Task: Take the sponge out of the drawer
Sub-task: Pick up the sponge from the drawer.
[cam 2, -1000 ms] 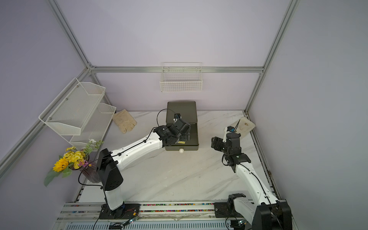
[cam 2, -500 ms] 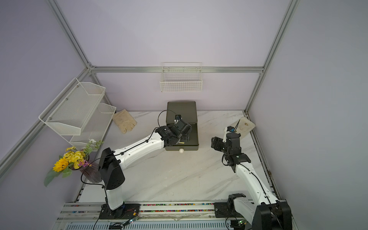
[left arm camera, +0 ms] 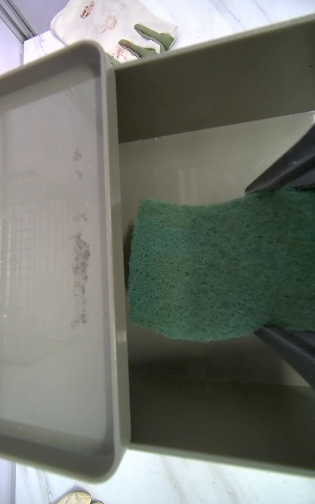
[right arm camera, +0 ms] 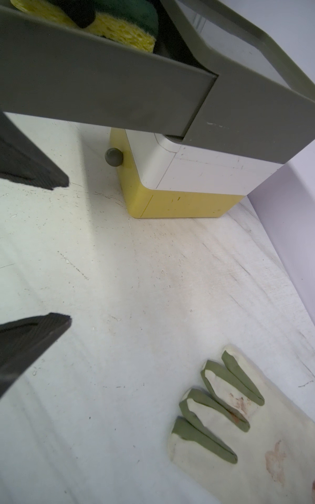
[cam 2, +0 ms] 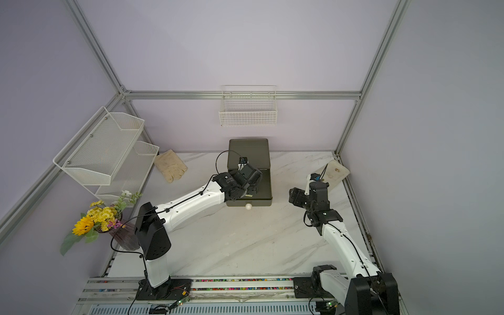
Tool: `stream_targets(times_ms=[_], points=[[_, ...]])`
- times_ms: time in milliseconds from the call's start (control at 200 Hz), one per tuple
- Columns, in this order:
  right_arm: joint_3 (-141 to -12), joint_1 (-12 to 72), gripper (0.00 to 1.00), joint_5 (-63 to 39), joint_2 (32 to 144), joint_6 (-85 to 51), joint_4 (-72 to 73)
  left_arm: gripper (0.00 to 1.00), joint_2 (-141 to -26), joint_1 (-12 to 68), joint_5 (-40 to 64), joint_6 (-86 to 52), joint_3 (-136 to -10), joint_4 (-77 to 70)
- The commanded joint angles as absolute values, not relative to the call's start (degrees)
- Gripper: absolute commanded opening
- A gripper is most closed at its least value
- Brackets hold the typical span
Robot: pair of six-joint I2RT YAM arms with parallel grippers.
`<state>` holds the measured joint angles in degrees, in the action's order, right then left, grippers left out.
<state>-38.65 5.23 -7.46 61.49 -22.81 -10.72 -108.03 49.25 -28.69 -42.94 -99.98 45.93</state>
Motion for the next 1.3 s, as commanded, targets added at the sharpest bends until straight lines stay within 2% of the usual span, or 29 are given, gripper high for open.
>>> stream_targets(times_ms=[0,410,840,1000,1290], points=[[-38.1,4.9,0.76,-8.2,61.9,-22.1,-9.9,0.66,-103.7,49.5,-30.3,-43.6,-101.6,46.7],[-38.2,5.0,0.77,-8.2,62.1,-22.1,-10.0,0.63,-98.2,52.6,-32.7,-43.2,-100.8,48.8],[-38.2,5.0,0.77,-8.4,62.3,-22.1,-10.1,0.61,-85.2,53.3,-40.0,-39.4,-91.1,50.8],[-38.3,5.0,0.77,-8.5,62.6,-22.1,-10.1,0.61,-82.1,50.9,-39.9,-37.7,-88.1,51.7],[-38.3,5.0,0.77,-8.5,62.7,-22.1,-10.2,0.61,-78.5,41.3,-36.6,-32.7,-80.9,48.1]])
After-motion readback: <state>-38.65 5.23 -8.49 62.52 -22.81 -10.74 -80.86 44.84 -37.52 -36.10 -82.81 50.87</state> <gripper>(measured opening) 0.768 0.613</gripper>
